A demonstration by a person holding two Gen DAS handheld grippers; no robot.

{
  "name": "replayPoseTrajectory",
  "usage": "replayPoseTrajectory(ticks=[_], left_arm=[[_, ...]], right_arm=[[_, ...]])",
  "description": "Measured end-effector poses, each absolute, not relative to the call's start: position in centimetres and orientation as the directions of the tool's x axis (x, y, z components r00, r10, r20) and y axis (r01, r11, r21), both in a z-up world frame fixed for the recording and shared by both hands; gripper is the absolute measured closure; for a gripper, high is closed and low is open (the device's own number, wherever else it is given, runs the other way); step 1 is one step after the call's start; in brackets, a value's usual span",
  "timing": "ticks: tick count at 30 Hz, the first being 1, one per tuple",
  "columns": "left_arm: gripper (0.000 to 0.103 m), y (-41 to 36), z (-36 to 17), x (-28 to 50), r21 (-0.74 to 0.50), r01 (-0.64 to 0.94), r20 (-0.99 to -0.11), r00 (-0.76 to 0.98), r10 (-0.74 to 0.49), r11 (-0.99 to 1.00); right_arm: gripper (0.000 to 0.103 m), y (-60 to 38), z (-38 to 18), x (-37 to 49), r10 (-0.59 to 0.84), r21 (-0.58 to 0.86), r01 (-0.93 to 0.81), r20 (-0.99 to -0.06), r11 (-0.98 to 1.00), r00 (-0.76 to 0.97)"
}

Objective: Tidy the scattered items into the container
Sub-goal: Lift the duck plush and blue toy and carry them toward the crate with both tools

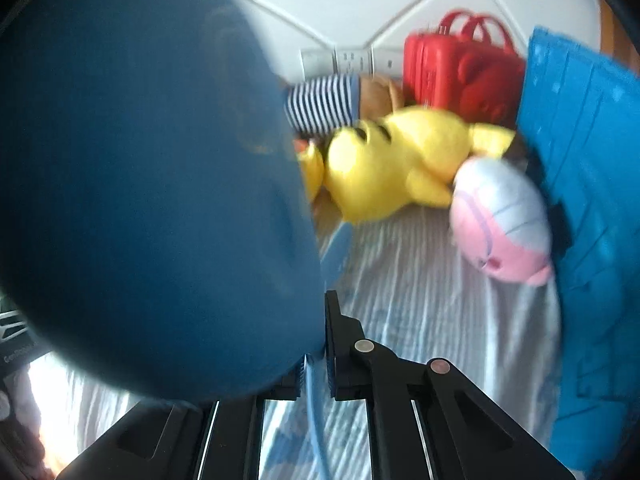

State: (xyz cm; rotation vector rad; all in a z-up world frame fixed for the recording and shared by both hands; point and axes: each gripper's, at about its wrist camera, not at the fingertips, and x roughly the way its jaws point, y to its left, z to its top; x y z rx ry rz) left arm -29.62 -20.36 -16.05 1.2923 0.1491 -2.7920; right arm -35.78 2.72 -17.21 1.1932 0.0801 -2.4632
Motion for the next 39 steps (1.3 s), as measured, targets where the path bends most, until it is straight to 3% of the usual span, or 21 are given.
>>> replayPoseTrajectory(ticks=[12, 28, 39], left_arm=[[0.049, -16.5, -9.6, -25.3, -0.063, -0.076, -0.673, -0.733, 0.098, -0.995], [0.049, -8.7, -10.0, -15.6, -0.039, -0.068, -0.699, -0.711, 0.076, -0.997], [0.049, -3.5, -9.7, -11.2, -0.039, -0.190, -0.703, -0.693, 0.162, -0.981]], right_arm=[[0.095, 6.1, -9.9, -27.3, -0.251, 0.063, 0.294, -0.704, -0.954, -0.664], [0.095, 12.9, -10.3, -17.8, -0.282, 0.087, 0.317, -0.711, -0.944, -0.645], [0.095, 17.0, -9.9, -11.5, -0.234, 0.087, 0.247, -0.712, -0.965, -0.662]])
